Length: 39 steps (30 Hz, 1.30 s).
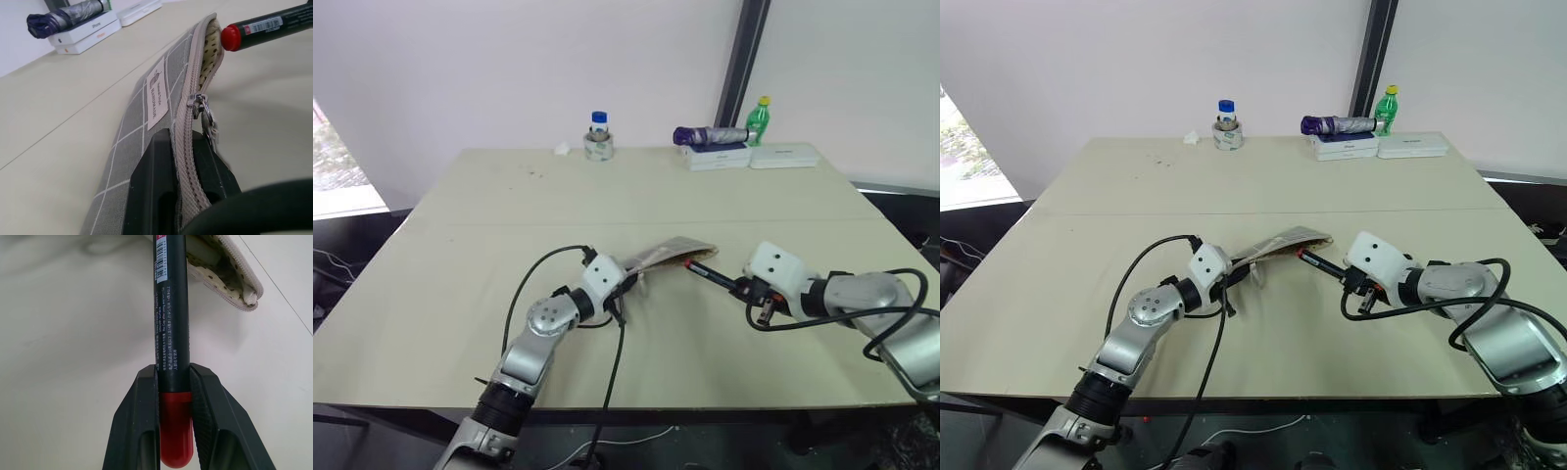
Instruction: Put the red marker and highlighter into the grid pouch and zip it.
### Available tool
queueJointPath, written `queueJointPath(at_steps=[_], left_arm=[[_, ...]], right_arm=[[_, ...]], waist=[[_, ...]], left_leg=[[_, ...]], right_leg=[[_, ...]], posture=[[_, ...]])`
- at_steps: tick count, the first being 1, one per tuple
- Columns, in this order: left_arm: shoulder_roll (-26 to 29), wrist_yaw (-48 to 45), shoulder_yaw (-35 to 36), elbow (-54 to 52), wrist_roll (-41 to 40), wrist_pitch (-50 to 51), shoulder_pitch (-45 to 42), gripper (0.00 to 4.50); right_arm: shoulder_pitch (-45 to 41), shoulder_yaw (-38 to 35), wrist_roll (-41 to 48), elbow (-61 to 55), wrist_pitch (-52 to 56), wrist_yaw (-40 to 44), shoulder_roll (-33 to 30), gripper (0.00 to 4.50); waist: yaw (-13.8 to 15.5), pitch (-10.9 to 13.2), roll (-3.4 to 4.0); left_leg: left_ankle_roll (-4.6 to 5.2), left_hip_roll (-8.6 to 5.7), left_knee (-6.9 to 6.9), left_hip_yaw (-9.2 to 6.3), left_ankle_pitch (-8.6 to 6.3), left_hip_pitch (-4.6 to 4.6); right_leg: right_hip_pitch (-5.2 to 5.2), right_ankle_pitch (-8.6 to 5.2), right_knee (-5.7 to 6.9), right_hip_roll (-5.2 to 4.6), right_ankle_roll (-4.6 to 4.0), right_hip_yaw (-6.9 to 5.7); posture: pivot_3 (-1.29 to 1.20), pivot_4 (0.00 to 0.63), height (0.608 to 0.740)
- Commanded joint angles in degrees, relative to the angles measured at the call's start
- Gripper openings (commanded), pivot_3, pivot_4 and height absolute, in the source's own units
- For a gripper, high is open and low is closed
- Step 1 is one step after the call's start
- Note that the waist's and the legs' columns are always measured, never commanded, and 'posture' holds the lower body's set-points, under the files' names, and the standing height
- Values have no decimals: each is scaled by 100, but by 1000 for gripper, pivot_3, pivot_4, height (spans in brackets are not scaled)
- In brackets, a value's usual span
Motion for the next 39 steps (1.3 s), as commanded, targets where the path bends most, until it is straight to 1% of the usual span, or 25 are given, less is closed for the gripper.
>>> queueJointPath(at_steps=[1, 6, 11, 19, 24, 26, 27, 30, 31, 33, 34, 39], left_arm=[[49, -107, -105, -291, 24, -165, 20, 0], [133, -200, -227, -317, 93, -273, 57, 0], [183, -396, -341, -389, 110, -348, 30, 0], [317, -845, -598, -561, 91, -361, 13, 0], [359, -942, -582, -683, 48, -276, 38, 0], [373, -954, -561, -706, 45, -238, 45, 0], [370, -943, -537, -717, 32, -190, 57, 0], [309, -876, -426, -736, -48, 0, 67, 0], [218, -785, -311, -734, -156, 216, 36, 0], [33, -592, -88, -723, -375, 610, -61, 0], [-41, -511, -2, -720, -457, 751, -106, 0], [-567, -242, 458, -665, -1168, 1760, -530, 0]], right_arm=[[-178, 59, -189, 3, -160, 28, -54, 317], [-302, 316, -450, -17, -336, 167, -152, 317], [-453, 884, -1112, -29, -974, 416, -350, 317], [-1056, 1638, -1903, 23, -1542, 785, -45, 317], [-1305, 1778, -2142, 115, -1665, 1000, 210, 317], [-1335, 1706, -2156, 126, -1628, 1090, 237, 1379], [-1351, 1630, -2148, 132, -1620, 1122, 232, 1771], [-1365, 1323, -2078, 127, -1620, 1128, 213, 3306], [-1323, 980, -1771, -9, -1513, 1240, 188, 3768], [-1259, 295, -1134, -240, -1201, 1458, 183, 3768], [-1245, 67, -937, -294, -1073, 1492, 190, 3768], [-969, -818, -112, -441, -322, 1375, 422, 3768]], waist=[[3, 0, 0], [3, 0, 0], [0, 0, 1], [-12, -1, 1], [-8, 0, 1], [-5, -1, 1], [-6, -1, 1], [4, 0, 1], [1, -1, 1], [10, 0, 1], [6, 0, 1], [5, -1, 0]], left_leg=[[0, 0, 0, 0, 0, 0], [0, 0, 0, 0, 0, 0], [0, 0, 0, 1, 0, 0], [-1, 0, -2, 1, 0, 0], [-1, 0, -2, 0, 0, 0], [-1, 0, -2, -1, 0, 0], [-1, 0, -1, -2, 0, 0], [-1, -1, -1, -3, 0, 0], [-1, -1, -1, -3, 0, 0], [-1, -1, -1, -4, 0, 0], [0, -1, 0, -5, 0, 0], [0, -1, 4, -6, 0, 0]], right_leg=[[0, 0, 0, 0, 0, 0], [-1, 0, 0, 0, 0, 0], [-1, 0, 0, 0, 0, 0], [-3, 0, 0, 0, 0, 1], [-3, 0, 1, 0, 0, 1], [-2, 0, 0, 0, 0, 1], [-2, 0, 0, 0, 0, 1], [-1, 0, 0, 0, 0, 1], [-1, 0, 1, 0, 0, 1], [-1, 0, 1, 0, 0, 1], [0, 0, 1, 0, 0, 0], [4, 1, 3, 1, 0, -3]], posture=[[0, 150, 736], [0, 150, 736], [0, 150, 736], [0, 150, 736], [0, 150, 736], [0, 150, 736], [0, 150, 736], [0, 150, 736], [0, 150, 736], [0, 150, 736], [0, 150, 736], [0, 150, 736]])
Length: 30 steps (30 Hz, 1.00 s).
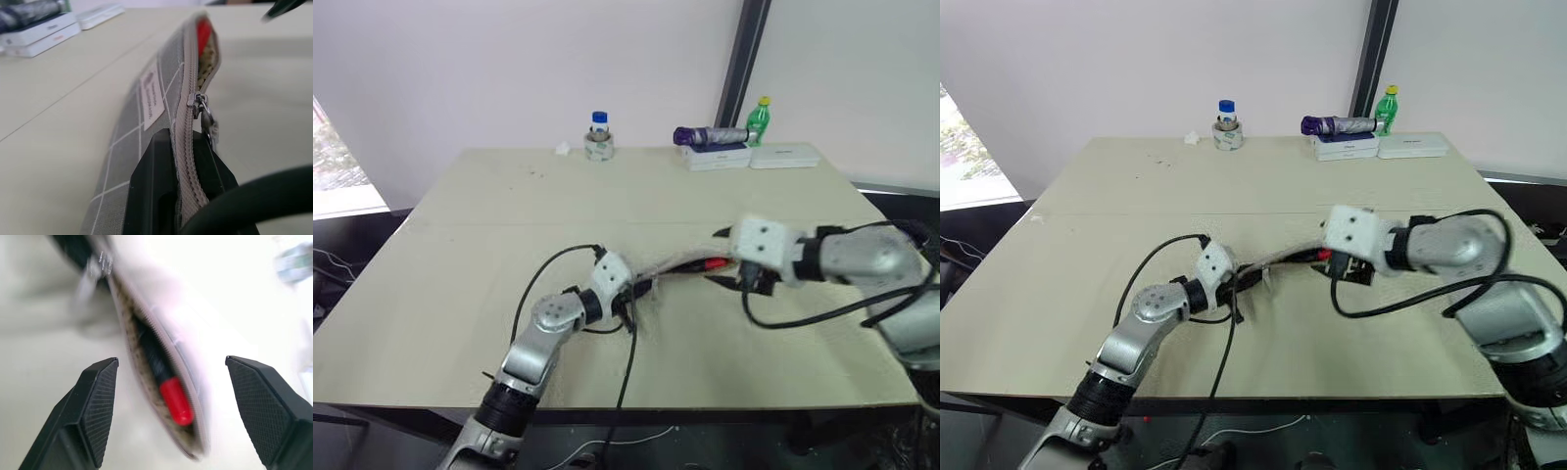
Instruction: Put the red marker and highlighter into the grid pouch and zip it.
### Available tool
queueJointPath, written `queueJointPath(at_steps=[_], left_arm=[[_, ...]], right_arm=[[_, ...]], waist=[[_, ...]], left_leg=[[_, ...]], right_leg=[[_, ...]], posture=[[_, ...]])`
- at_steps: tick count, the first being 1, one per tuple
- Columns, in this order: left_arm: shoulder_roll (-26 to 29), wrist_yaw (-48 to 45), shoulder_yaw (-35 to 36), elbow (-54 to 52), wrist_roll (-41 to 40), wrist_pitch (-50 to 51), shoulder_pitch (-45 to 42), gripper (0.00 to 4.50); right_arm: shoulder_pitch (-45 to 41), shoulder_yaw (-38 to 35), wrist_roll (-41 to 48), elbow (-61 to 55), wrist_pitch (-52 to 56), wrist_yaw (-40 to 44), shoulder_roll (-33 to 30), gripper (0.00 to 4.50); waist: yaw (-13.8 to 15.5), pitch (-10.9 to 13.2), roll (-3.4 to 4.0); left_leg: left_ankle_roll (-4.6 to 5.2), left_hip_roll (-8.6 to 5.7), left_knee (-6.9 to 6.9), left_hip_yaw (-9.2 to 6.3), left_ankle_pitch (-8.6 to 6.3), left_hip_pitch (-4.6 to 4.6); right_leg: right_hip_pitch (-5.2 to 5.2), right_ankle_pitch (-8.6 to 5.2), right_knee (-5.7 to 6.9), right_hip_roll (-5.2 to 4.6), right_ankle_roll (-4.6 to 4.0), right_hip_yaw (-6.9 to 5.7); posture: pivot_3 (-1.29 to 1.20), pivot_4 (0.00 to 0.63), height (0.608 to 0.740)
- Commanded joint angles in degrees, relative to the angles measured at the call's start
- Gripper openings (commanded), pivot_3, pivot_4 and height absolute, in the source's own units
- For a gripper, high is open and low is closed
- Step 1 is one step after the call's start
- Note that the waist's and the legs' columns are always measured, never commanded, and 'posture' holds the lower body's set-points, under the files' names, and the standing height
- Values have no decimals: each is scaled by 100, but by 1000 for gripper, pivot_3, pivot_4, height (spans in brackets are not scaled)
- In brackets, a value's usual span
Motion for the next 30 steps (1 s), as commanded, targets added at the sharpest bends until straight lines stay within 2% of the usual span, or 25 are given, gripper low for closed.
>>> queueJointPath(at_steps=[1, 6, 11, 18, 21, 25, 27, 30], left_arm=[[-295, 164, 367, -142, -602, 601, -370, 0], [-533, 279, 549, 29, -948, 1118, -722, 0], [-703, 365, 729, 91, -1352, 1551, -912, 0], [-673, 415, 788, -25, -1589, 1797, -907, 0], [-660, 429, 749, -49, -1571, 1787, -881, 0], [-685, 478, 759, -83, -1579, 1788, -851, 0], [-690, 495, 746, -108, -1569, 1774, -825, 0], [-670, 520, 732, -134, -1542, 1747, -796, 0]], right_arm=[[214, -574, 653, -319, 574, -140, 238, 3768], [410, -597, 1067, -478, 1295, -803, 874, 3768], [351, -500, 1216, -302, 1915, -1825, 1958, 3768], [331, -356, 1429, -148, 2069, -2282, 2423, 3768], [275, -313, 1487, 2, 2055, -2431, 2575, 3039], [233, -287, 1635, 53, 2056, -2494, 2671, 942], [219, -259, 1668, 72, 2055, -2529, 2701, 36], [183, -260, 1641, 103, 2033, -2584, 2592, 36]], waist=[[2, 0, -1], [-18, 0, -1], [-20, -1, -2], [-17, -1, -2], [-19, -1, -1], [-20, -1, -1], [-26, -1, -2], [-24, -1, -1]], left_leg=[[0, 0, 1, 0, 0, 0], [0, -1, 2, 2, 0, 0], [-1, -1, 2, 1, 1, 0], [-1, -2, 3, 0, 1, 0], [-1, -2, 3, 1, 1, 0], [-1, -2, 2, 1, 1, 0], [-1, -2, 2, 1, 1, 0], [-1, -2, 2, 1, 1, 0]], right_leg=[[1, 0, 0, 0, 0, 0], [0, 0, 2, 0, 0, 0], [-5, 1, 7, 2, -1, 1], [-2, 1, 7, 1, -1, 2], [-4, 1, 7, 1, -1, 2], [-4, 1, 8, 1, -1, 2], [-4, 1, 8, 1, -1, 2], [-4, 1, 8, 2, -1, 2]], posture=[[0, 150, 736], [0, 150, 736], [0, 150, 736], [0, 150, 736], [0, 150, 736], [0, 150, 736], [0, 150, 736], [0, 150, 736]])
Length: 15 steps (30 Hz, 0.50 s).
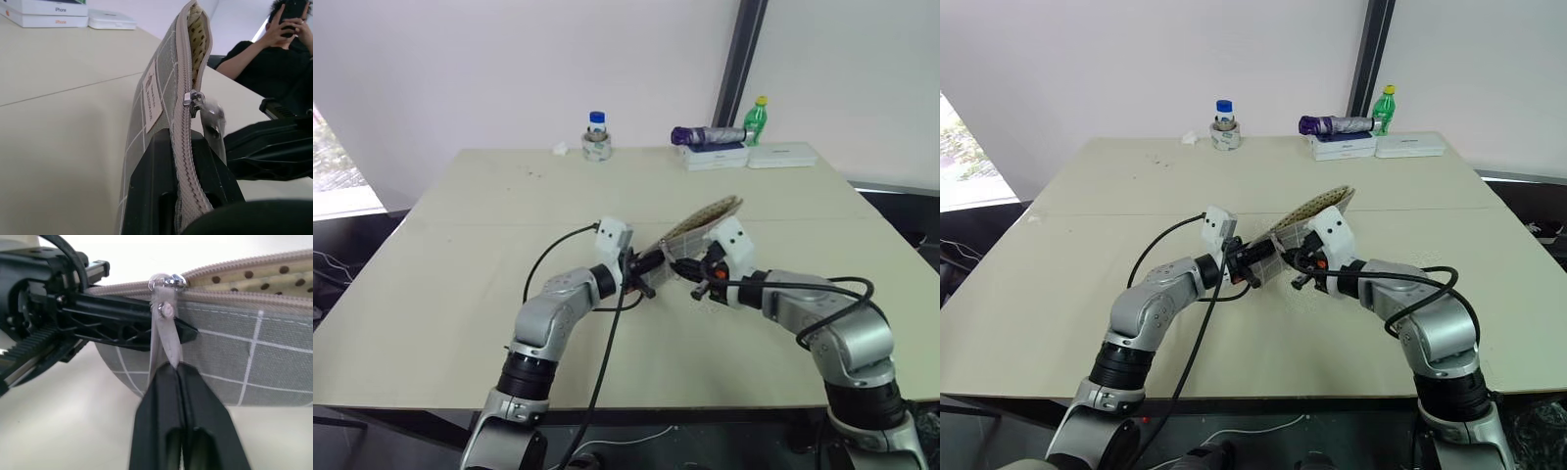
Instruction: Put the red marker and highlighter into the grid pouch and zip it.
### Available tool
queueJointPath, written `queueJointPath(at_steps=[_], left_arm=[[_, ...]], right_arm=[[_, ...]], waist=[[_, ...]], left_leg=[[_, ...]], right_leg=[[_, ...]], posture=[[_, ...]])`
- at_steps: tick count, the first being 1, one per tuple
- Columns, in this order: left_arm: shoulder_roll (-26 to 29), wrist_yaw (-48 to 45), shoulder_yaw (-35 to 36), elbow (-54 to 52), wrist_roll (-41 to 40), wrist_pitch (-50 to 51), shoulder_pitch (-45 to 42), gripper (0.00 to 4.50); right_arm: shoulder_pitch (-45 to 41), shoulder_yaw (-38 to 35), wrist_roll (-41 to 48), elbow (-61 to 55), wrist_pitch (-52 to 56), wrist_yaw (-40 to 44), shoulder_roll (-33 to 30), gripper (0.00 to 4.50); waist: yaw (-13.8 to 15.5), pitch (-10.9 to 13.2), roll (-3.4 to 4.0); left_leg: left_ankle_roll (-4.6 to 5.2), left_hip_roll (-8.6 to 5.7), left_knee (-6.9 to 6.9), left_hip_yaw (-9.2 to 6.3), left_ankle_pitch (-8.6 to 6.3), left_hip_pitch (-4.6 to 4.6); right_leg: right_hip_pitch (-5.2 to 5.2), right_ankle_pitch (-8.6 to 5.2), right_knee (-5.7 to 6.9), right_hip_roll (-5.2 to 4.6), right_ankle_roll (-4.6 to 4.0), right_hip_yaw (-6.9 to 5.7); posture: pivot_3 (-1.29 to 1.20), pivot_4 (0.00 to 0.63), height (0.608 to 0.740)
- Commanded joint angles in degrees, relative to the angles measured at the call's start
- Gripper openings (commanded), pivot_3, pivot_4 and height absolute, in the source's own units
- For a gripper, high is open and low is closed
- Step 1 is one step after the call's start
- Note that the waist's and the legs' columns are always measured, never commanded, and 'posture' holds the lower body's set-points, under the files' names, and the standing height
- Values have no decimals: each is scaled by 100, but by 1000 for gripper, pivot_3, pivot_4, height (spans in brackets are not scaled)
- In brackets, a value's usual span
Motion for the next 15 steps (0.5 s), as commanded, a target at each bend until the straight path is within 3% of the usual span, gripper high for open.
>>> queueJointPath(at_steps=[1, 10, 15], left_arm=[[15, 16, -28, -303, -64, -118, -9, 0], [1113, -521, -649, 135, 988, -1545, 253, 0], [1473, -760, -659, 210, 1093, -1963, 448, 0]], right_arm=[[-156, -61, 24, -65, -102, -48, -162, 36], [-578, -643, -457, 583, -845, 198, -1938, 36], [-648, -794, -848, 1339, -1295, 53, -2498, 36]], waist=[[2, 0, 0], [1, -1, 1], [-22, -2, 3]], left_leg=[[0, 0, 0, 0, 0, 0], [0, -7, -2, 7, 0, 1], [0, 0, -6, 11, -1, 4]], right_leg=[[0, 0, 0, 0, 0, 0], [1, 0, -2, 0, -1, 0], [0, 0, -2, 1, -2, 3]], posture=[[0, 150, 736], [0, 150, 736], [0, 150, 736]])
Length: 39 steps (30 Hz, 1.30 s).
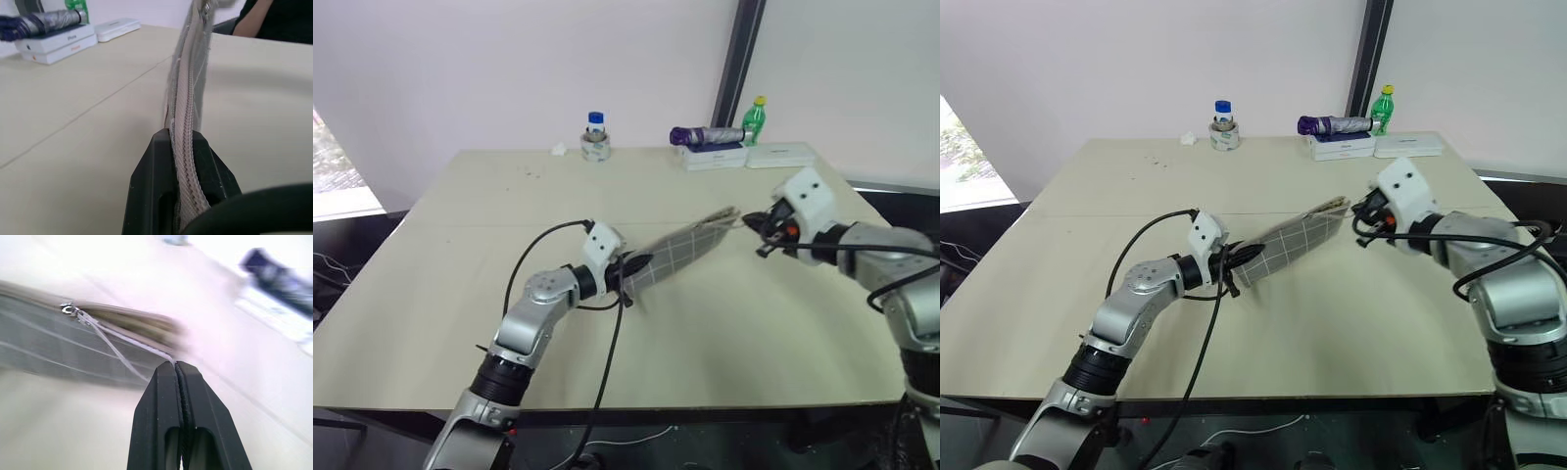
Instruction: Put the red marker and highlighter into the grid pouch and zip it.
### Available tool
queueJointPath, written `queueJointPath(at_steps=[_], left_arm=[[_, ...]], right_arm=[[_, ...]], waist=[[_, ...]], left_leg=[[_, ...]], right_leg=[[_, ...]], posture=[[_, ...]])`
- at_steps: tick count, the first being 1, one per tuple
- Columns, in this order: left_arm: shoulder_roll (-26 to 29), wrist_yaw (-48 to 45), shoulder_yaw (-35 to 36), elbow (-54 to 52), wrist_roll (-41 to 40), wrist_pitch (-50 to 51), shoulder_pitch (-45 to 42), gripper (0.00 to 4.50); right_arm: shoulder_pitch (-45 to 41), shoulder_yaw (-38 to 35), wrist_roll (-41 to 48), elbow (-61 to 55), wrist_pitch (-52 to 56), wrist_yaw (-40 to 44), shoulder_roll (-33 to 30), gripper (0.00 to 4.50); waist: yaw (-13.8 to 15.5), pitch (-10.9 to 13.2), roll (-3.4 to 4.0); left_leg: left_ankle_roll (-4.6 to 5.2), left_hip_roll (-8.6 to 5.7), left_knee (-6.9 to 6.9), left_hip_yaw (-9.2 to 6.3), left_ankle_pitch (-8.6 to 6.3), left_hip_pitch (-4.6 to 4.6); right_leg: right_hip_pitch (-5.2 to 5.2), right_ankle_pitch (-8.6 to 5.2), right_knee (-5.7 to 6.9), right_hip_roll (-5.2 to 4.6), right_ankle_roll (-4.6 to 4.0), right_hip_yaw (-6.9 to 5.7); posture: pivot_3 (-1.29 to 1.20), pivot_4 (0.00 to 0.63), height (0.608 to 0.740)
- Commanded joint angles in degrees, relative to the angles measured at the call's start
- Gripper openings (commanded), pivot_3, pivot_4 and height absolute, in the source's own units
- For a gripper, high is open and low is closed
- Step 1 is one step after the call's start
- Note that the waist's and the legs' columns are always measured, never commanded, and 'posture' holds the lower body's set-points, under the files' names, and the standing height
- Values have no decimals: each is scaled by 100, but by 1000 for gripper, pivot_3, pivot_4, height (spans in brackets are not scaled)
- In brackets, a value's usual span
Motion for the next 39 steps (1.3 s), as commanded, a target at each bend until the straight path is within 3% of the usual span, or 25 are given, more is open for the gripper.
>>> queueJointPath(at_steps=[1, 10, 14, 17, 18, 20, 23, 25, 31, 39], left_arm=[[327, -174, 14, 100, 200, -214, 249, 0], [571, -181, -78, 81, 452, -546, 446, 0], [703, -246, -203, 100, 632, -815, 501, 0], [695, -313, -226, 152, 584, -771, 566, 0], [674, -341, -194, 112, 508, -695, 599, 811], [664, -390, -144, 2, 416, -567, 645, 1592], [680, -370, 12, -221, 306, -305, 721, 3133], [795, -415, 233, -530, 65, 63, 850, 4144], [1360, -471, 972, -1265, -500, 794, 1439, 4144], [1896, -218, 1929, -1340, -565, 739, 2061, 4144]], right_arm=[[-114, -257, -427, 531, -414, -164, -377, 36], [83, -199, -382, 600, -657, -67, -346, 36], [375, 15, -158, 254, -574, 360, -359, 36], [695, 135, 37, -55, -435, 631, -326, 899], [790, 166, 37, -132, -463, 660, -319, 1462], [894, 171, 7, -175, -461, 632, -297, 2506], [1068, 146, 2, -240, -489, 649, -333, 4114], [1240, 81, 25, -313, -557, 709, -379, 4134], [1832, -285, 18, -280, -1134, 965, -475, 4134], [2202, -1015, 268, 86, -1582, 1302, -545, 4134]], waist=[[2, -1, 1], [19, 0, 1], [11, -1, 1], [12, -2, 3], [13, -2, 3], [10, -2, 4], [28, 0, 2], [36, 0, 1], [18, -1, 3], [42, 0, 2]], left_leg=[[0, 0, 0, 1, 0, 0], [0, 3, 0, 0, 0, 0], [0, 4, 0, -1, 0, 0], [0, 4, 0, -1, 0, 0], [1, 4, 2, -1, 0, 0], [1, 4, 1, -1, 0, 1], [1, 4, 1, -3, 0, 0], [1, 5, 1, -5, 0, 0], [1, 8, -3, -5, -1, 0], [1, 7, -2, -5, -1, 0]], right_leg=[[0, 0, 0, 0, 0, 1], [0, 0, 0, -2, 0, 3], [1, 0, 0, -1, 0, 2], [1, 0, 0, -2, 0, 2], [2, 0, 0, -2, 0, 2], [2, 0, 0, -2, 0, 2], [1, 0, 0, -2, 0, 2], [2, 0, 0, -2, 0, 2], [-2, -1, -1, -2, 0, 3], [2, -2, -5, -4, -2, 3]], posture=[[0, 150, 736], [0, 150, 736], [0, 150, 736], [0, 150, 736], [0, 150, 736], [0, 150, 736], [0, 150, 736], [0, 150, 736], [0, 150, 736], [0, 150, 736]])
